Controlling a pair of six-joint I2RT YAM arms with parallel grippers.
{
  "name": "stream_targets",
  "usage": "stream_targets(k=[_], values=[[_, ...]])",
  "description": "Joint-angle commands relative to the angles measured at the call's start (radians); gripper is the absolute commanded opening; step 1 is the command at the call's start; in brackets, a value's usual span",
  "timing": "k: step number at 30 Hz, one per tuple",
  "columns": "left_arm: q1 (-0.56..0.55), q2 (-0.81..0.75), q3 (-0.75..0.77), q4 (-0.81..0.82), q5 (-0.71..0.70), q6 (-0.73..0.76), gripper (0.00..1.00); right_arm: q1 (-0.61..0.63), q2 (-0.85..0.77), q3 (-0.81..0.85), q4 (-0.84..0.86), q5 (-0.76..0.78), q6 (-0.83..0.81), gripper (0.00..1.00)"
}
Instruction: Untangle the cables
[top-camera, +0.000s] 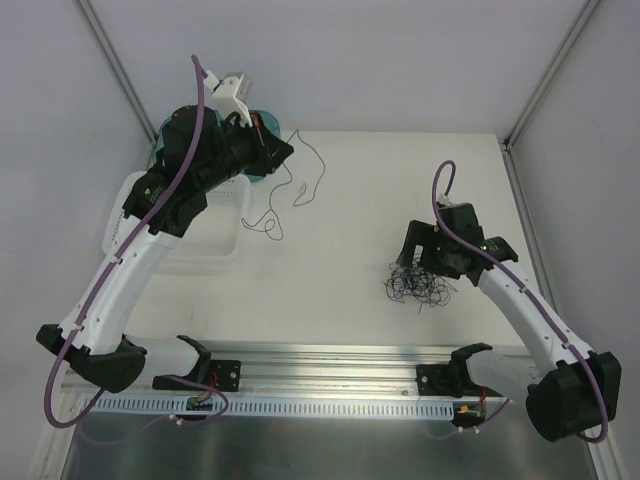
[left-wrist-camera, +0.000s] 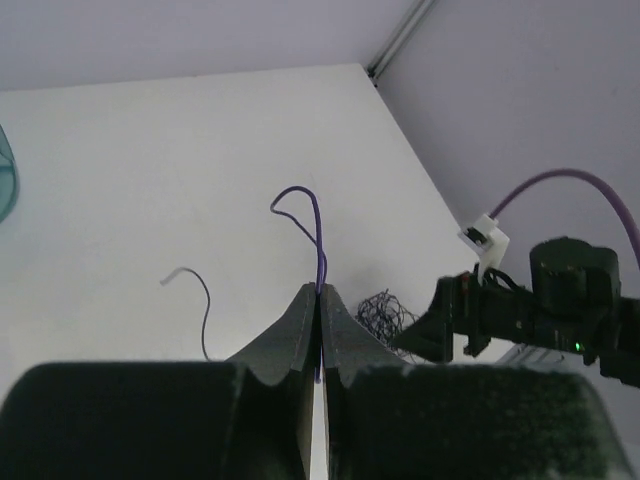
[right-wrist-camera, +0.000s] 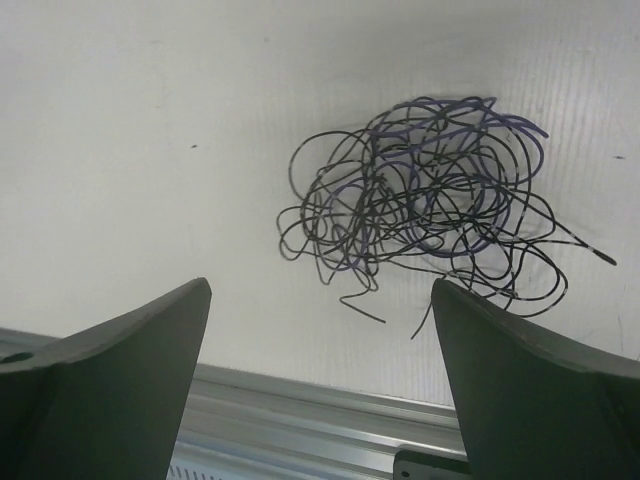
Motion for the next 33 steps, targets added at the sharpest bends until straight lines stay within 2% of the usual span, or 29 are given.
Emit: stream_targets(k=[1, 7, 15, 23, 33], values=[[0.048, 0.081, 0.160, 0.018, -0.030, 0.055, 0.00, 0.034, -0.096, 0.083, -0.064, -0.022, -0.052, 0.97], [0.170, 0.259, 0.402, 0.020, -0.050, 0.078, 0.00, 0.063, -0.215, 0.088, -0.089, -0.066, -0.056, 0.97], [0.321, 0.532, 0.698, 0.047, -0.035, 0.101, 0.00, 0.072, -0.291, 0.039, -0.095, -0.104, -0.075, 0.97], [0.470, 0.706, 0.713, 0.263, 0.065, 0.158, 0.00, 0.071, -0.265, 0.011, -0.073, -0.146, -0.068, 0.97], [0.594, 0.983, 0.679, 0.339, 0.093, 0.166, 0.00, 0.072, -0.154, 0.022, -0.040, -0.137, -0.084, 0.97]])
